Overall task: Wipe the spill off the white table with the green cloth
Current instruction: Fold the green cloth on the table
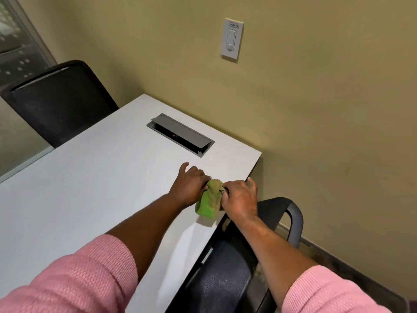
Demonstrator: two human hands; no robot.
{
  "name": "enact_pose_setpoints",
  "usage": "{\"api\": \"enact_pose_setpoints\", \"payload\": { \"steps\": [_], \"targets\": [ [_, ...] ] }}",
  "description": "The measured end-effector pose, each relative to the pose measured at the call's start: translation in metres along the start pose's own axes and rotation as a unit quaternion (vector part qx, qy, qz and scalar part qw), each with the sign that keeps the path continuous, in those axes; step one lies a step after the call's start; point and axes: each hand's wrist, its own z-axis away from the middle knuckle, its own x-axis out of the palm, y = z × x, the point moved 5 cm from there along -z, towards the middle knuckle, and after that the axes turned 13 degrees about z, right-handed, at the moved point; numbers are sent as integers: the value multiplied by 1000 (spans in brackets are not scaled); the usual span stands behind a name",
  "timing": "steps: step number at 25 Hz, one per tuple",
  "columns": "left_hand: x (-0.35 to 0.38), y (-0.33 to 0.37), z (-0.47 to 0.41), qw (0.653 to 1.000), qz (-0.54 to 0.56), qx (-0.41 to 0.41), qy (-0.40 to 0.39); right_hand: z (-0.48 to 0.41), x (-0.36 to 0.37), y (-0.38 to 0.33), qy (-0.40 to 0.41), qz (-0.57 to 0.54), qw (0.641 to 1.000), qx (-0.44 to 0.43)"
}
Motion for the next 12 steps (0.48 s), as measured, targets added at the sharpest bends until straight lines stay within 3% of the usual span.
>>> {"api": "enact_pose_setpoints", "payload": {
  "steps": [5,9,12],
  "targets": [
    [58,-17,-89,997,-34,-26,-62,-64,85,44,-88,32,996,-5],
    [101,-29,-146,995,-21,-37,-85,-104,126,74,-66,49,996,-26],
    [125,-35,-173,996,5,-60,-72,-131,146,85,-108,84,990,-44]
  ]
}}
